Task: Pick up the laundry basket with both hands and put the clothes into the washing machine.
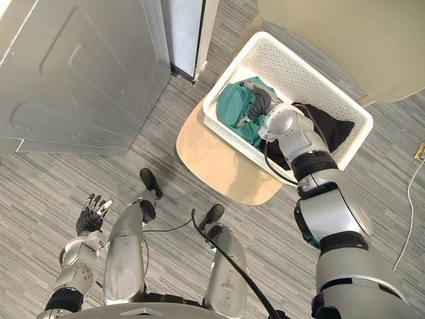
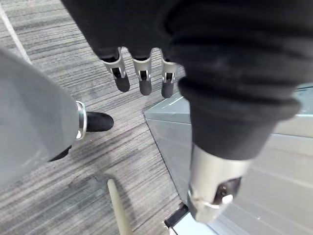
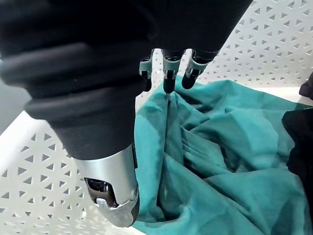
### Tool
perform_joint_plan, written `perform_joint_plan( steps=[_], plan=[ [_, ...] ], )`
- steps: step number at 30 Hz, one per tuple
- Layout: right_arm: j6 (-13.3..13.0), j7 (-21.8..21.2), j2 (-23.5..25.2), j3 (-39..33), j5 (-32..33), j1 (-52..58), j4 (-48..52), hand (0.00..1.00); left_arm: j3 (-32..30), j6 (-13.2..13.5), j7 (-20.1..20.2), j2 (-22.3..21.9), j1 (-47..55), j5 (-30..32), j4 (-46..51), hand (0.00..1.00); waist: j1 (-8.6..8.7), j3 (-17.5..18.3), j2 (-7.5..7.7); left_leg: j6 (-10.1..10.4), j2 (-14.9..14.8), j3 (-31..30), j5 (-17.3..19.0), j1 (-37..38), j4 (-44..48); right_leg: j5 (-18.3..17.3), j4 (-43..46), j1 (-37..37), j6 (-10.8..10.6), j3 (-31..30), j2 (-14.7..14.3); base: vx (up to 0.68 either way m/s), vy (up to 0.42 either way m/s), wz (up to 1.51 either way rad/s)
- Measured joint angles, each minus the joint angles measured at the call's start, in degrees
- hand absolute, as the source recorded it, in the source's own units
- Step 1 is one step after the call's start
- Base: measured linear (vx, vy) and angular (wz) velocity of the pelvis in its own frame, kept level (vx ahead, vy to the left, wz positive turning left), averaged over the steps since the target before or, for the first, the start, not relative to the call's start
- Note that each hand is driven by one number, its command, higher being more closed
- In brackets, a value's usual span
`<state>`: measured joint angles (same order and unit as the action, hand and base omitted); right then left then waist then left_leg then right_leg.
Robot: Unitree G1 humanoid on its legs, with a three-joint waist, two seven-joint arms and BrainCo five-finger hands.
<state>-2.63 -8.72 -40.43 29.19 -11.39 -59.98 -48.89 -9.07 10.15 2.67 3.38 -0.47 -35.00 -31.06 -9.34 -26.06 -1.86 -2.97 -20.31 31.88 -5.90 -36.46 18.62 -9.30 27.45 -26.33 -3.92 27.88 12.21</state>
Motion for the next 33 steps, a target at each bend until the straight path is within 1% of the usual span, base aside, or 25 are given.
perform_joint_plan(
  steps=[1, 3, 4, 5, 6, 12, 14, 17, 20, 23, 26, 28, 33],
  plan=[
    [0.11, -1.13, -0.29, 0.04, 0.0, 0.0, -0.38, 0.0, 0.06, 0.01, 0.37, -0.21, 0.0, -1.27, 1.04, 0.0, 0.04, 0.0, 0.0, 0.4, 0.0, 0.17, 0.26, -0.37, -0.08, -0.01, 0.0, -0.32, 0.01, 0.19, 0.05, 0.04, -0.037, 0.01],
    [0.2, -1.43, -0.78, 0.1, -0.08, -0.13, -1.68, 0.0, 0.07, 0.09, 0.9, -0.25, -0.26, -2.77, 1.95, 0.0, 0.04, 0.0, 0.01, 0.41, 0.0, 1.25, 0.27, -0.81, -0.35, -0.01, 0.43, -1.35, 0.02, 0.32, 0.56, 0.04, -0.029, -0.01],
    [0.35, -1.84, -0.92, 0.14, -0.11, -0.12, -1.92, 0.0, 0.0, 0.09, 1.12, -0.26, -0.28, -3.48, 2.45, 0.0, 0.08, -0.02, 0.04, 0.31, 0.04, 1.64, 0.21, -1.04, -0.43, -0.01, 0.6, -1.78, 0.02, 0.33, 0.77, 0.06, -0.042, -0.02],
    [0.35, -2.32, -0.94, 0.64, -0.13, -0.02, -2.16, 0.0, -0.09, 0.13, 1.25, -0.19, -0.29, -4.38, 3.07, 0.0, 0.18, -0.07, 0.08, -0.2, 0.05, 1.76, -0.14, -1.33, -0.42, 0.0, 0.62, -2.03, 0.02, 0.44, 0.84, 0.06, -0.037, -0.01],
    [0.35, -2.55, -0.96, 1.48, -0.13, 0.06, -2.43, 0.0, -0.05, 0.18, 1.33, -0.22, -0.38, -4.86, 3.43, 0.0, 0.17, -0.07, 0.1, -0.19, 0.05, 1.76, -0.16, -1.35, -0.4, 0.0, 0.75, -2.03, 0.03, 0.76, 0.94, 0.06, -0.037, 0.01],
    [0.12, -2.54, -1.05, 1.64, -0.73, 0.2, -3.8, 0.0, 0.05, 0.18, 1.52, -1.17, -0.38, -7.54, 3.67, 0.0, -0.13, -0.08, 0.11, 0.24, 0.21, 2.96, 0.15, -1.5, -0.62, -0.4, 2.09, -3.24, 0.67, 1.2, 1.86, 0.04, -0.039, -0.02],
    [0.07, -1.85, -1.05, 1.66, -2.46, 0.25, -3.84, 0.0, 0.04, 0.18, 1.49, -1.65, -0.37, -8.97, 4.84, 0.0, 0.12, -0.08, 0.11, 0.23, 0.47, 3.49, 0.15, -1.86, -0.84, -0.48, 2.71, -4.21, 0.79, 1.2, 2.43, 0.04, -0.033, -0.04],
    [0.08, 0.19, -1.06, 1.61, -2.6, 0.18, -3.97, 0.0, 0.02, 0.26, 1.48, -1.82, -0.47, -12.21, 7.44, 0.0, 0.17, -0.08, 0.11, -0.13, 0.65, 4.26, -0.15, -2.72, -1.32, -0.48, 3.15, -5.59, 0.8, 1.18, 2.79, 0.02, -0.019, 0.0],
    [0.22, 1.69, -1.08, 1.69, -2.59, -0.23, -4.5, 0.0, 0.02, 0.64, 1.48, -2.32, -0.53, -13.86, 8.17, 0.0, 0.3, -0.08, 0.11, -0.27, 2.03, 4.43, -1.61, -2.69, -4.12, -0.46, 2.96, -6.24, 0.8, 1.67, 3.36, 0.04, -0.028, 0.1],
    [0.18, 1.76, -1.46, 1.69, -2.52, -2.37, -6.11, 0.0, 0.03, 0.68, 1.49, -3.06, -0.46, -14.97, 9.46, 0.0, 0.56, -0.08, 0.11, -0.17, 2.38, 6.12, -2.74, -3.21, -6.4, -0.3, 2.4, -7.33, 1.01, 2.56, 3.59, 0.03, -0.038, 0.12],
    [0.11, 1.75, -3.04, 2.26, -2.33, -3.56, -6.19, 0.0, 0.12, 1.0, 1.71, -4.28, -0.48, -15.71, 12.0, 0.0, 0.53, -0.08, 0.11, -0.51, 2.8, 6.05, -4.1, -4.09, -8.0, -0.27, 2.67, -8.04, 1.08, 3.54, 3.59, 0.02, -0.046, 0.13],
    [0.17, 1.64, -3.38, 2.34, -1.7, -3.69, -6.31, 0.0, 0.28, 1.01, 1.9, -4.51, -0.48, -15.96, 12.2, 0.0, 0.46, -0.08, 0.11, -0.71, 2.81, 5.78, -4.25, -4.49, -7.96, -0.29, 2.86, -8.04, 1.1, 4.0, 3.63, 0.03, -0.054, 0.1],
    [-0.17, -0.04, -4.85, 2.65, 3.35, -3.88, -6.08, 0.0, 0.43, 0.99, 3.54, -4.49, -0.46, -15.96, 12.57, 0.0, 0.32, -0.07, 0.12, -0.64, 3.08, 5.73, -4.31, -5.47, -8.14, -0.32, 3.33, -9.11, 1.13, 4.12, 3.91, 0.01, -0.043, 0.02]
  ],
)
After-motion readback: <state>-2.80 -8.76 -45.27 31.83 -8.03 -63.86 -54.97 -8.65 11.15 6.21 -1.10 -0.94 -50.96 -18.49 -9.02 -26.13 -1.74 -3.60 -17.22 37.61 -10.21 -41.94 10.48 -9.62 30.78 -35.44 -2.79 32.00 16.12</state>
